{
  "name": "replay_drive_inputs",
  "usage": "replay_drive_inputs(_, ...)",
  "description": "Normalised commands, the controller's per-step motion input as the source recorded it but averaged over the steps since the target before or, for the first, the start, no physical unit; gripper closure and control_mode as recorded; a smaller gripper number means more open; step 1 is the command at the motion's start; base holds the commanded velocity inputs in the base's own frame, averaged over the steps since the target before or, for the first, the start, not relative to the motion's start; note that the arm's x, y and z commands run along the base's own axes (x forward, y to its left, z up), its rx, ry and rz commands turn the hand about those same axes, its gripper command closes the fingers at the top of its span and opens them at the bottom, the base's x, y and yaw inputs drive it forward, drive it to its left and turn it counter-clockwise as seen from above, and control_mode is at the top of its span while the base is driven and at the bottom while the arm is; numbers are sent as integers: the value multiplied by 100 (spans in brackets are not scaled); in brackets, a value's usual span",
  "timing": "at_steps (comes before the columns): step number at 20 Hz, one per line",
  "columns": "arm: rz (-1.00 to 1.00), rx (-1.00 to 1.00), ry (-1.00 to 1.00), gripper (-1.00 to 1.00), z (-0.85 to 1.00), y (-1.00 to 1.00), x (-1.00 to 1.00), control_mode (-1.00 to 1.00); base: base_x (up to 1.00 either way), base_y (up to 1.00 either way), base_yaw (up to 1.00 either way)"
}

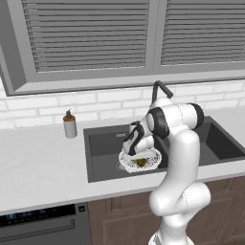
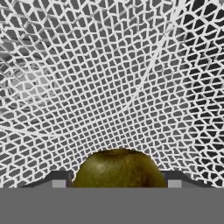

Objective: Put the colander in the sink, put the kiwi in the colander, and turn on the sink faucet and pour water over the colander.

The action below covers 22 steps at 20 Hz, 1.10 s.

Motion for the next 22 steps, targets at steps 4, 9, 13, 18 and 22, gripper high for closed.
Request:
replay_drive_inputs(4,0,0,-1,-100,12,0,0,-100,0,0,0)
replay_drive_inputs(9,0,0,-4,-100,70,0,-8,-100,0,0,0)
replay_drive_inputs(13,0,0,-2,-100,100,0,-19,-100,0,0,0)
replay_drive_inputs(18,0,0,0,-100,100,0,-69,-100,0,0,0)
replay_drive_inputs(22,0,0,0,-100,100,0,-54,-100,0,0,0)
